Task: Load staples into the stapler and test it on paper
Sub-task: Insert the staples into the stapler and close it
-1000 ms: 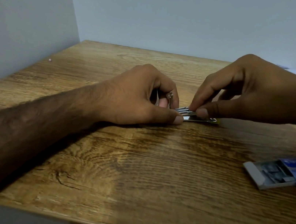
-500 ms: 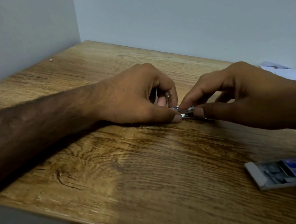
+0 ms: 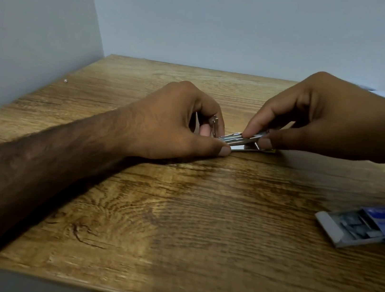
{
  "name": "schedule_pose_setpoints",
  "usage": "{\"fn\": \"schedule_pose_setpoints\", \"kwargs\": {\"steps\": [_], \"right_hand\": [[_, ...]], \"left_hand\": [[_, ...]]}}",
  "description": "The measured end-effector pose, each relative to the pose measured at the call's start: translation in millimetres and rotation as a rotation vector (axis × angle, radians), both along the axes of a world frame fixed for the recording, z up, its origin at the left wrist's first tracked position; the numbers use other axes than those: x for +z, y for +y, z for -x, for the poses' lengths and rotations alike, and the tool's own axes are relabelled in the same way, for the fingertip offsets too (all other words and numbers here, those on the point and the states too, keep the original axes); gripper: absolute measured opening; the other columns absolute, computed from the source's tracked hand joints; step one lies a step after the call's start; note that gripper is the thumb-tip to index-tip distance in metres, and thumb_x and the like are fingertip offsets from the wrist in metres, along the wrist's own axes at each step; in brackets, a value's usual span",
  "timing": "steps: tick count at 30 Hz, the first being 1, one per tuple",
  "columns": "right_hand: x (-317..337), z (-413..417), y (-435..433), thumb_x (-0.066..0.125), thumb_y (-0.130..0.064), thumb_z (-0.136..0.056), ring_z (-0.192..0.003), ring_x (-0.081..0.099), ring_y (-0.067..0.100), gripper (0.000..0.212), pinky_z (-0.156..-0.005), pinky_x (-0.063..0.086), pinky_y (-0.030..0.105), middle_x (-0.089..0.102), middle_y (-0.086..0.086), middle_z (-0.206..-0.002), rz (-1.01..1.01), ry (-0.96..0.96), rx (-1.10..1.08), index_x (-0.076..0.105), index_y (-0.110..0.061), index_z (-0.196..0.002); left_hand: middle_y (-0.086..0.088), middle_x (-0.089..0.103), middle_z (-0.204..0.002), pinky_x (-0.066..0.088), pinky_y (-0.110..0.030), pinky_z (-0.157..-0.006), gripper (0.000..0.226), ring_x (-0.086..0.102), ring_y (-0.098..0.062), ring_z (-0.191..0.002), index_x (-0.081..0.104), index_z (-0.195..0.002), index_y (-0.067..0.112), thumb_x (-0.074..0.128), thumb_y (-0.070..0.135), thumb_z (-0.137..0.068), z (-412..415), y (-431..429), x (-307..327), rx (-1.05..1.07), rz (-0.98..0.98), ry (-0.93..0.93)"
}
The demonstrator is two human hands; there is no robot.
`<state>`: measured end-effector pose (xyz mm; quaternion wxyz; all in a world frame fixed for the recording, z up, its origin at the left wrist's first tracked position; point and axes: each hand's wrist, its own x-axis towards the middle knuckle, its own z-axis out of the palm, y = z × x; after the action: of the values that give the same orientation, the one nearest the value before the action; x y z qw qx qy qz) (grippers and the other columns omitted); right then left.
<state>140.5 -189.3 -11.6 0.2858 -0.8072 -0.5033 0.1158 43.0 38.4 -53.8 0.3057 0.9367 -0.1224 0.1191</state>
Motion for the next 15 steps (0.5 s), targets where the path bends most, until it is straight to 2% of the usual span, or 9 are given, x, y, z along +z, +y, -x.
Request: {"fn": "schedule_pose_setpoints", "kwargs": {"steps": [3,7,12,15], "right_hand": [[0.5,1.0,-0.5,0.084,-0.010,-0.077,-0.083,0.077,0.003,0.022,-0.081,0.055,0.011,0.082,-0.011,-0.084,-0.030,-0.018,-0.028,0.084,-0.029,-0.089],[0.0,3.4,0.6,0.087,-0.018,-0.069,-0.080,0.077,0.003,0.015,-0.083,0.056,0.014,0.082,-0.011,-0.079,-0.069,-0.040,-0.075,0.083,-0.027,-0.080],[-0.1,5.0,-0.1,0.087,-0.024,-0.064,-0.078,0.078,0.008,0.015,-0.085,0.058,0.026,0.081,-0.006,-0.077,-0.077,-0.067,-0.102,0.082,-0.024,-0.078],[-1.3,3.5,0.0,0.092,-0.015,-0.065,-0.074,0.077,0.007,0.024,-0.080,0.061,0.024,0.080,-0.003,-0.080,-0.089,-0.034,-0.106,0.077,-0.020,-0.082]], "left_hand": [[0.003,0.070,-0.070,0.047,-0.023,-0.050,0.017,0.056,-0.001,-0.053,0.079,-0.084,0.027,0.084,0.041,-0.075,1.3,-0.1,0.1,0.005,-0.035,-0.068],[0.007,0.067,-0.076,0.050,-0.030,-0.058,0.018,0.060,-0.010,-0.066,0.078,-0.085,0.026,0.087,0.037,-0.074,5.2,-0.7,1.4,0.013,-0.120,-0.190],[0.009,0.067,-0.078,0.049,-0.027,-0.061,0.019,0.057,-0.004,-0.066,0.078,-0.086,0.024,0.085,0.037,-0.074,8.7,-1.8,4.3,0.015,-0.155,-0.227],[0.009,0.066,-0.080,0.048,-0.028,-0.063,0.019,0.055,-0.003,-0.065,0.078,-0.085,0.022,0.086,0.034,-0.074,10.2,-3.2,5.6,0.016,-0.163,-0.235]]}}
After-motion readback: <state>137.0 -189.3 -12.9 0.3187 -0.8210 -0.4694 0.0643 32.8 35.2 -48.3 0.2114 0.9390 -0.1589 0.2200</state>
